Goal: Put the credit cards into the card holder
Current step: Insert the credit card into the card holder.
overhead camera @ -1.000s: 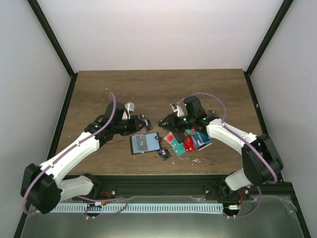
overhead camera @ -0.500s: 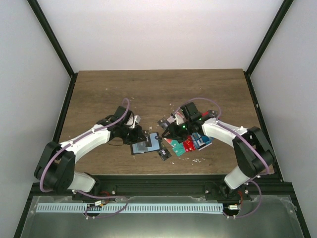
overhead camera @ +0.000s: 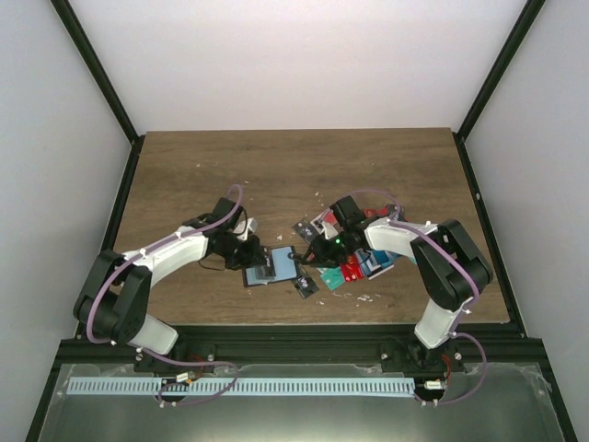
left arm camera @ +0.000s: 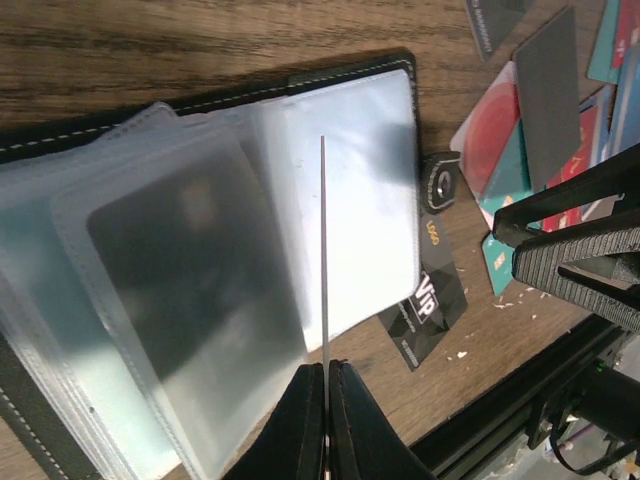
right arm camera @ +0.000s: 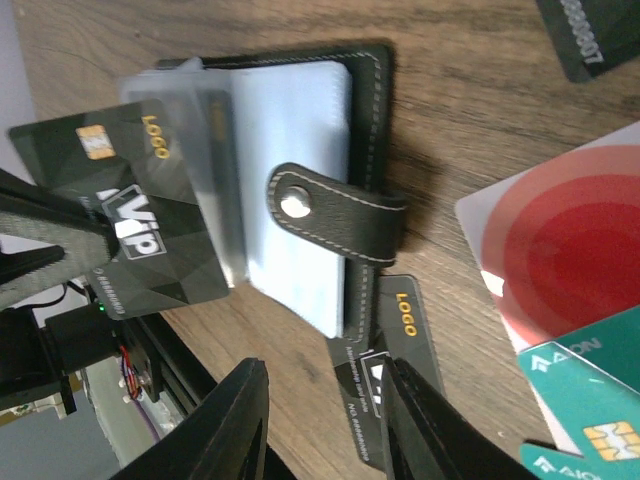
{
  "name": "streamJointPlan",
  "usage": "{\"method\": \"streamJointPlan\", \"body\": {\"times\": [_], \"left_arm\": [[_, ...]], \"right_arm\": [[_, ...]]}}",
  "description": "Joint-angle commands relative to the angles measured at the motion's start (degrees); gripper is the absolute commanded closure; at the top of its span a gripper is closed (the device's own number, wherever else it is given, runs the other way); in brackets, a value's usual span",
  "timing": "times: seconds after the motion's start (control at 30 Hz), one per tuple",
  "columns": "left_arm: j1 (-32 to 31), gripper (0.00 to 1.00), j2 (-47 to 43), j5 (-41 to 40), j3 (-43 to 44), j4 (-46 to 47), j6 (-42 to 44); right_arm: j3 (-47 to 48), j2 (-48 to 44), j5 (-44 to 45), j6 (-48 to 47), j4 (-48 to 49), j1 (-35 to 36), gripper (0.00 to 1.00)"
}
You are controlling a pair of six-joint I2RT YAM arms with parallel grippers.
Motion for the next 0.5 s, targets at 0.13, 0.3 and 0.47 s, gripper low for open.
{"method": "streamJointPlan", "body": {"times": [0.13,0.3,0.47], "left_arm": [[0.9,0.96,2.9,-1.7,1.2,0.1,1.7],[1.0,0.96,4.4,-1.0,1.2,1.3,1.5],[0.9,0.96,5.5,-0.3,1.1,2.7,1.0]], "right_arm": [[3.1,2.9,-1.1,-1.7,0.2,-0.4,0.68],[3.5,4.2,-1.3,-1.9,0.5,-0.4,0.69],[3.4,5.7,-2.1,-1.6,1.3,-0.4,0.70]]}}
